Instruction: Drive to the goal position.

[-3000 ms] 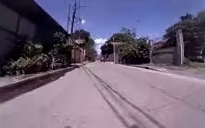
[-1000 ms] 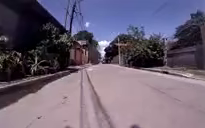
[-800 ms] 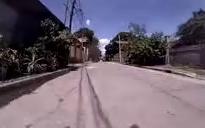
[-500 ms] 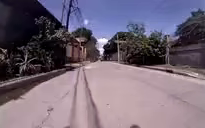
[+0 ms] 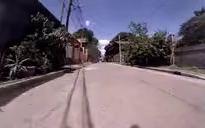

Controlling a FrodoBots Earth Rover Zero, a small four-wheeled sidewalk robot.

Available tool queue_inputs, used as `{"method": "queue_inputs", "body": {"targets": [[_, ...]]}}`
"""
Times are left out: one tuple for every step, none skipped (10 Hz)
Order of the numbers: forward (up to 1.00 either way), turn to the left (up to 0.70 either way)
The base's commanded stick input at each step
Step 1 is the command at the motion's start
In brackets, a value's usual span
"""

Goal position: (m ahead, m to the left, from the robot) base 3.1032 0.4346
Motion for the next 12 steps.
{"method": "queue_inputs", "body": {"targets": [[1.00,0.00],[1.00,0.00],[1.00,0.00],[1.00,0.00],[1.00,-0.08],[1.00,-0.27],[1.00,-0.27],[1.00,-0.22],[1.00,-0.09],[1.00,0.00],[1.00,0.00],[1.00,0.00]]}}
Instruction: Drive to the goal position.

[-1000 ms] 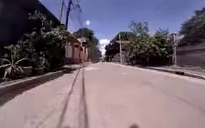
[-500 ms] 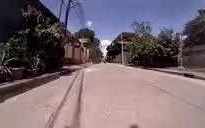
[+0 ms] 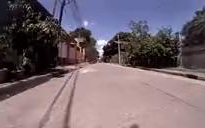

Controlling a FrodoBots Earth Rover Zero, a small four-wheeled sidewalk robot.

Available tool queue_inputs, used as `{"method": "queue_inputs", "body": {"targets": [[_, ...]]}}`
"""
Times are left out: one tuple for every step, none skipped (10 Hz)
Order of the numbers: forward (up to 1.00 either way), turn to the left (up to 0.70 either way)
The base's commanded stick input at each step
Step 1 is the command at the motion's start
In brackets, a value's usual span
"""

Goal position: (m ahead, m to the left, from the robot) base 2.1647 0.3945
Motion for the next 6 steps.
{"method": "queue_inputs", "body": {"targets": [[1.00,0.00],[1.00,0.00],[1.00,0.00],[1.00,0.00],[1.00,0.00],[1.00,0.00]]}}
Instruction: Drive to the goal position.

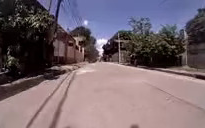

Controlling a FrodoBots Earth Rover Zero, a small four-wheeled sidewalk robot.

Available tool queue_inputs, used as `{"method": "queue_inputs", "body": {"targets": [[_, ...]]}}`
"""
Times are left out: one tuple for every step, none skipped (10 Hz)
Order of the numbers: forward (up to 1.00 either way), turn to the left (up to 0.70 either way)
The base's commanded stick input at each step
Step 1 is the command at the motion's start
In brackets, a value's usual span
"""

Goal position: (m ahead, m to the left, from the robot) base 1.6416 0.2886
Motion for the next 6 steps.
{"method": "queue_inputs", "body": {"targets": [[1.00,0.00],[1.00,0.00],[1.00,0.00],[1.00,0.00],[1.00,0.00],[1.00,0.00]]}}
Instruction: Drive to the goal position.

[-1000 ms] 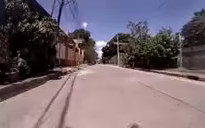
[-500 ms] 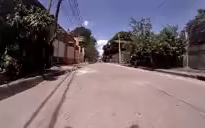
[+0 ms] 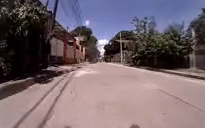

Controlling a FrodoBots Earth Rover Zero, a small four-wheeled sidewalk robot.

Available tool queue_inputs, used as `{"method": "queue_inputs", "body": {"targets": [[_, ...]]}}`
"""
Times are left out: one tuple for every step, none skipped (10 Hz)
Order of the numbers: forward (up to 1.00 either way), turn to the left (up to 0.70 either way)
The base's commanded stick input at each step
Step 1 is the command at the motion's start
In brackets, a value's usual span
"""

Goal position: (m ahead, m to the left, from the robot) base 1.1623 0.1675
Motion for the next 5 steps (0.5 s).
{"method": "queue_inputs", "body": {"targets": [[1.00,0.00],[1.00,0.00],[1.00,-0.01],[1.00,-0.27],[1.00,-0.21]]}}
